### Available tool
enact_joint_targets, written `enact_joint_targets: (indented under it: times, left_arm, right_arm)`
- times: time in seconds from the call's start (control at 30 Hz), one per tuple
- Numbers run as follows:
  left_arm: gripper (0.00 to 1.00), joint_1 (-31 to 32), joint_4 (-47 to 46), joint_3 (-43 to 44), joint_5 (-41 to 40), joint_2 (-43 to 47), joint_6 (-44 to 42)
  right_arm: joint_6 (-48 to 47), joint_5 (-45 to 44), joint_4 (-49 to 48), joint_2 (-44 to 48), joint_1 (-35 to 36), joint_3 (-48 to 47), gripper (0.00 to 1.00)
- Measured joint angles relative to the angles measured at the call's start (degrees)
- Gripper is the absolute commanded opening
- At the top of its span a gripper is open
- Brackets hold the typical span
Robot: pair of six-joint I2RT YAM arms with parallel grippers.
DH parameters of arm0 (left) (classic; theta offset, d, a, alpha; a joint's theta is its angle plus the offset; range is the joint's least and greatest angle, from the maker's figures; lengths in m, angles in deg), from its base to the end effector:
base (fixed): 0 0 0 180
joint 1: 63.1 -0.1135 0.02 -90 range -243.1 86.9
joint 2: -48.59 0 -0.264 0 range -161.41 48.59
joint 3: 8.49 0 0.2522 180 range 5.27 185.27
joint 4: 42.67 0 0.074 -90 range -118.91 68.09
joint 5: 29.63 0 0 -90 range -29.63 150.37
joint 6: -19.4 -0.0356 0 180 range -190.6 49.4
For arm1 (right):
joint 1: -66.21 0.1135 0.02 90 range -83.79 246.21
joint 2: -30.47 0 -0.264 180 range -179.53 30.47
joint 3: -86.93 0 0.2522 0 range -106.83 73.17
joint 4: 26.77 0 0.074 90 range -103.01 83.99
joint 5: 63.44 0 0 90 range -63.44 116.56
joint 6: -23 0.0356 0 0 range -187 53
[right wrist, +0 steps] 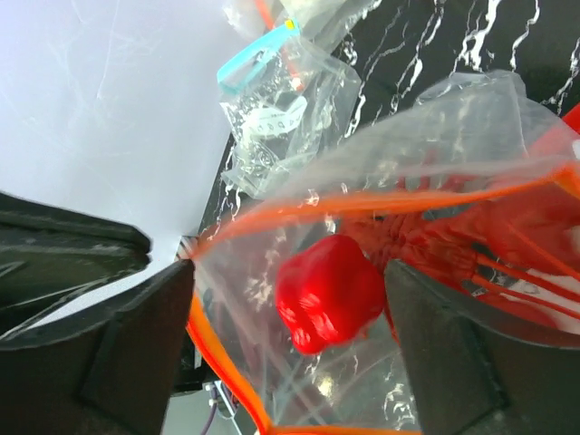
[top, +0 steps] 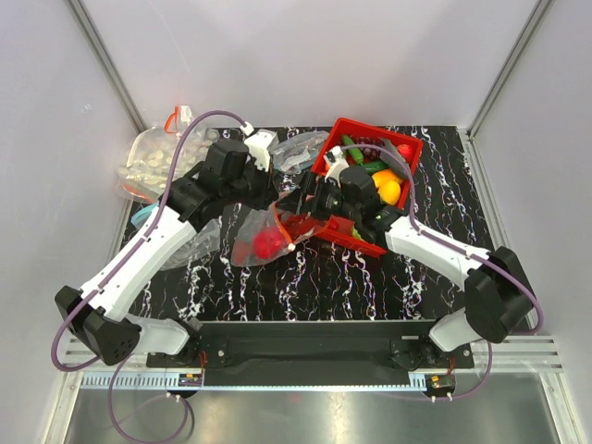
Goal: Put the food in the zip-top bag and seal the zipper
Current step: Place the fake vegetable in the zipper food storage bag.
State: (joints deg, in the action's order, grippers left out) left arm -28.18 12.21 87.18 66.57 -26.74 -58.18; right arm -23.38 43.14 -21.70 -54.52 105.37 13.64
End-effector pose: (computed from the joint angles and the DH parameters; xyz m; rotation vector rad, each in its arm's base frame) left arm 0.2272 -0.1633 0.3945 0.4972 2.1742 -0.5811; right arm 0.2630 0.2273 0.2942 -0.1414 2.0485 1.2261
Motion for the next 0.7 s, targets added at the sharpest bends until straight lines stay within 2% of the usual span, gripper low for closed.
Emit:
enact_joint_targets:
  times: [0.1,0.13,0.23,0.43,0.47,0.5,0.53,0.57,0.6,0.63,0.7]
  left_arm:
    - [0.00,0.0,0.0,0.0,0.6,0.0,-0.7]
    - [0.00,0.0,-0.1,0.0,0.7,0.1,-0.9]
    - [0.00,-0.3,-0.1,0.0,1.0,0.5,-1.4]
    - [0.00,-0.5,-1.4,-0.9,1.2,2.9,-2.5]
    - [0.03,-0.5,-2.0,-1.7,1.4,3.7,-2.6]
    - [0.09,-0.5,-2.3,-2.4,1.5,4.5,-2.6]
    - [0.26,-0.5,-2.2,-3.0,1.7,5.0,-2.9]
    - [0.32,-0.5,-2.2,-3.3,1.8,5.4,-3.1]
    - [0.38,-0.5,-2.0,-3.5,1.9,5.5,-2.9]
    - [0.51,-0.1,-1.8,-3.5,1.7,5.5,-2.8]
    - [0.62,1.6,-1.2,-4.0,-0.2,5.4,-2.4]
  right_arm:
    - [-0.4,0.5,0.8,-0.5,0.0,0.0,0.77]
    - [-0.7,0.5,1.5,-0.5,0.0,-0.1,0.65]
    - [-2.2,-0.4,5.2,-0.5,0.1,-1.3,0.49]
    - [-5.8,-2.9,11.4,1.1,0.1,-2.2,0.45]
    - [-6.7,-3.9,12.5,2.0,0.2,-2.2,0.46]
    - [-7.5,-4.8,13.6,2.8,0.2,-2.2,0.46]
    - [-8.3,-5.7,14.8,3.6,0.2,-2.2,0.48]
    - [-9.2,-6.5,16.0,4.4,0.2,-2.3,0.49]
    - [-9.8,-7.2,17.1,5.0,0.2,-2.4,0.54]
    - [-10.3,-8.2,18.2,5.6,0.2,-2.5,0.59]
    - [-11.0,-9.7,19.6,6.7,0.2,-2.5,0.71]
